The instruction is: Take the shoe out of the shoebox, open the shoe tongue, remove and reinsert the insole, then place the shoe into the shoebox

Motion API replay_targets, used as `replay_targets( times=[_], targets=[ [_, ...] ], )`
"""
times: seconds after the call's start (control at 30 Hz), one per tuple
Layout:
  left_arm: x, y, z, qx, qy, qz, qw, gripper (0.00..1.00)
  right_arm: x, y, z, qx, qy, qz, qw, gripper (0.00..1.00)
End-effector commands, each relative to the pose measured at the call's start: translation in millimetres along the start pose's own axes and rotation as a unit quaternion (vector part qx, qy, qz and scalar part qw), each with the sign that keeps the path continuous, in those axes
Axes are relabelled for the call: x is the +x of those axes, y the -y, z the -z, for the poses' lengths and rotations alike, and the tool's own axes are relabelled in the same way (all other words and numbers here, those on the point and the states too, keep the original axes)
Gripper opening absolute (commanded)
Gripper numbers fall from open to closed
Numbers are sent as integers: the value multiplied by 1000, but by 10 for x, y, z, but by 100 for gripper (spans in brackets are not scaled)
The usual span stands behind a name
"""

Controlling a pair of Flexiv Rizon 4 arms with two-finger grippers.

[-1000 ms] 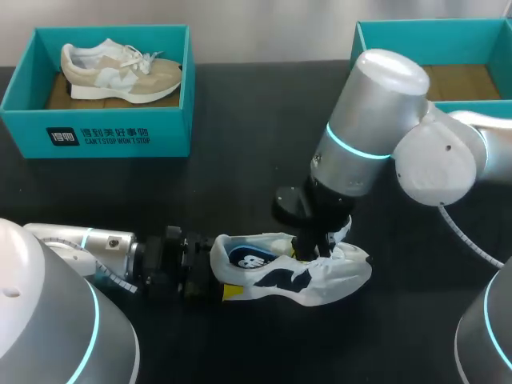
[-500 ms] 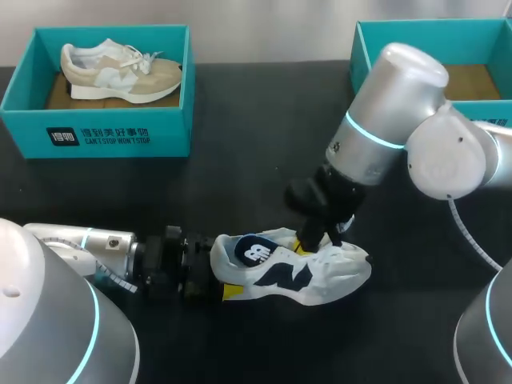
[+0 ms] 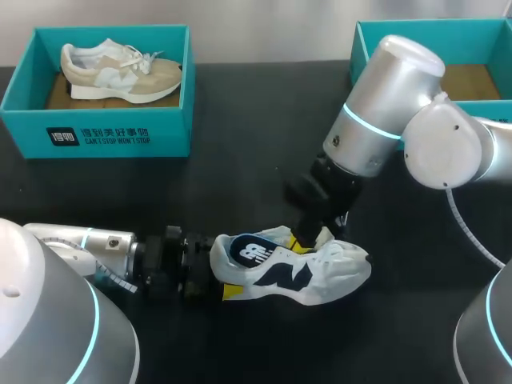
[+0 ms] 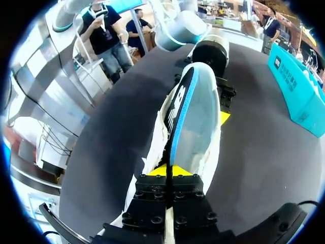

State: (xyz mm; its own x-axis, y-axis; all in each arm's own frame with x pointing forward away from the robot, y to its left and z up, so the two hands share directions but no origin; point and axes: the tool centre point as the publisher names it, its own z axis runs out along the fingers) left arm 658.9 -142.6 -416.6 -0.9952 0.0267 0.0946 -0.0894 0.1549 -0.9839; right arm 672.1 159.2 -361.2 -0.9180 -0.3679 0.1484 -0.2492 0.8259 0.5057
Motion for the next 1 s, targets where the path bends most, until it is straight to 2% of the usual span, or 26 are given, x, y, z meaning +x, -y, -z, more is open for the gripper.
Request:
replay_targets(
  times=[0.03, 0.33, 0.53, 0.9, 0.93, 1.0],
  targets=[
    [-8, -30, 9, 0, 1, 0, 1000, 0, -68, -89, -3, -2, -3, 10, 1000, 0],
    [-8, -30, 9, 0, 1, 0, 1000, 0, -111, -289, 68, 0, -5, 50, 999, 0],
    [-8, -30, 9, 0, 1, 0, 1000, 0, -118, -474, 13, 11, -29, 91, 995, 0],
    [-8, -30, 9, 0, 1, 0, 1000, 0, -159, -645, -39, 27, -45, 95, 994, 0],
    [-8, -30, 9, 0, 1, 0, 1000, 0, -156, -645, -35, 24, -45, 94, 994, 3],
    [-8, -30, 9, 0, 1, 0, 1000, 0, -144, -638, -23, 23, -45, 89, 995, 25]
  ],
)
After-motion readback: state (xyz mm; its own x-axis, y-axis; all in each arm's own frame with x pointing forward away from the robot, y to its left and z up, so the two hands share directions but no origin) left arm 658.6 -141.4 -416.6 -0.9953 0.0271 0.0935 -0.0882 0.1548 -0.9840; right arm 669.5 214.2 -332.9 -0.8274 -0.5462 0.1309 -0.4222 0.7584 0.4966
